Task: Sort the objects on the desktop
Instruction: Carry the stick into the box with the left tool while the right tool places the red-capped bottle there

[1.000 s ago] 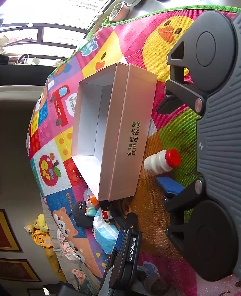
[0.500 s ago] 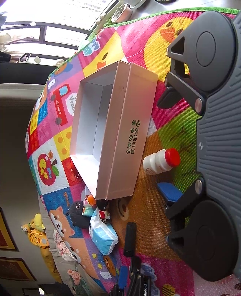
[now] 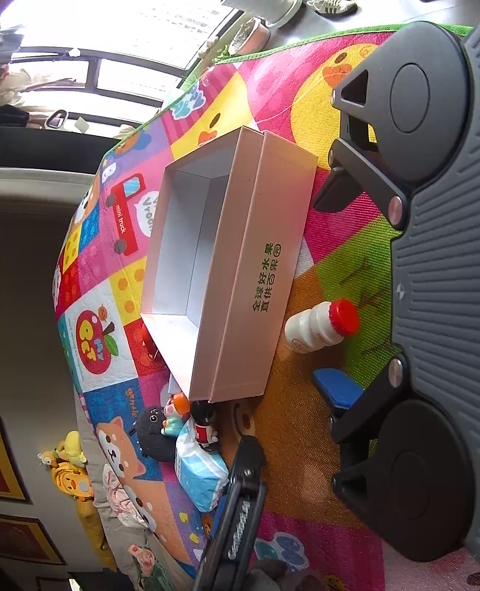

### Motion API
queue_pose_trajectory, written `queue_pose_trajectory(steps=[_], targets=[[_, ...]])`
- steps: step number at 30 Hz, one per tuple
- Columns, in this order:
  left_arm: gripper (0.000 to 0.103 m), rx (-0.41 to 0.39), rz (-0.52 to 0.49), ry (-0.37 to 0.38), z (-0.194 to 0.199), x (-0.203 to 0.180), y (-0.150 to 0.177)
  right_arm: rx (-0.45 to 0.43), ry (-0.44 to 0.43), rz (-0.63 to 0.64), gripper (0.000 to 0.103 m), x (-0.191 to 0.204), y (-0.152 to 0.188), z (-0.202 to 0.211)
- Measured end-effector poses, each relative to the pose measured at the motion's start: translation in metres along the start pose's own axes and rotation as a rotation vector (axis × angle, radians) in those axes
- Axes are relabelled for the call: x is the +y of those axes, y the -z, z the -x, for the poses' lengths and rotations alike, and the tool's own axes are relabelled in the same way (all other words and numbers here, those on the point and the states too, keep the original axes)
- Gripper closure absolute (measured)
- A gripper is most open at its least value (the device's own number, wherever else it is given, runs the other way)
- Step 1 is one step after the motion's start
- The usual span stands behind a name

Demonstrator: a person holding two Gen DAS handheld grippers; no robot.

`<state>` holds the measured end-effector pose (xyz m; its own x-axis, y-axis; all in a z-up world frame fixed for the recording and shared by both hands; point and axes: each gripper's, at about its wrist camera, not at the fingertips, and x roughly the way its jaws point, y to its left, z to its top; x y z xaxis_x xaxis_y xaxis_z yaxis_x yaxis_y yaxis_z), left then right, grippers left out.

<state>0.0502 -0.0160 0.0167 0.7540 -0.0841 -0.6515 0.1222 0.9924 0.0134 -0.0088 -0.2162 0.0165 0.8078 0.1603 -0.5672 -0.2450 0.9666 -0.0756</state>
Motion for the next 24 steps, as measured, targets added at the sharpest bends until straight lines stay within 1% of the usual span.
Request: queue_pose_trajectory(steps=[1, 5, 6, 8, 9, 10, 11, 12, 14, 17, 19, 21, 24], targets=[[0.023, 0.000, -0.011, -0.010, -0.002, -0.002, 0.000, -0.004, -0.004, 0.004, 0.011, 0.001, 0.000, 0.001], [0.024, -0.013, -0.064, 0.000, 0.004, -0.002, 0.005, -0.014, -0.029, 0.018, 0.011, 0.002, 0.000, 0.003], [0.024, -0.015, -0.081, 0.007, 0.009, -0.002, 0.009, -0.011, -0.037, 0.022, 0.011, 0.002, 0.000, 0.002], [0.024, -0.011, -0.103, 0.039, 0.021, -0.002, 0.017, 0.001, -0.054, 0.029, 0.014, 0.003, -0.001, 0.001], [0.024, -0.005, -0.105, 0.058, 0.026, -0.002, 0.021, 0.009, -0.059, 0.032, 0.025, 0.004, -0.001, 0.000], [0.024, 0.001, -0.104, 0.074, 0.032, -0.002, 0.025, 0.022, -0.066, 0.034, 0.040, 0.004, 0.000, -0.002], [0.024, 0.005, -0.103, 0.091, 0.038, -0.002, 0.029, 0.036, -0.071, 0.031, 0.050, 0.004, 0.000, -0.003], [0.024, 0.010, -0.101, 0.108, 0.044, -0.003, 0.033, 0.046, -0.084, 0.020, 0.065, 0.003, 0.000, -0.004], [0.024, 0.015, -0.110, 0.136, 0.054, -0.007, 0.039, 0.057, -0.101, 0.003, 0.076, 0.002, -0.001, -0.001], [0.024, 0.001, -0.145, 0.171, 0.071, -0.015, 0.044, 0.056, -0.113, 0.036, 0.077, 0.001, -0.001, 0.013], [0.024, -0.030, -0.165, 0.194, 0.083, -0.021, 0.043, 0.047, -0.133, 0.064, 0.077, -0.005, -0.004, 0.032], [0.024, -0.083, -0.178, 0.211, 0.095, -0.027, 0.034, 0.013, -0.123, 0.084, 0.078, -0.015, -0.013, 0.056], [0.024, -0.190, -0.198, 0.243, 0.111, -0.037, 0.011, -0.075, -0.092, 0.056, 0.078, -0.038, -0.037, 0.092]])
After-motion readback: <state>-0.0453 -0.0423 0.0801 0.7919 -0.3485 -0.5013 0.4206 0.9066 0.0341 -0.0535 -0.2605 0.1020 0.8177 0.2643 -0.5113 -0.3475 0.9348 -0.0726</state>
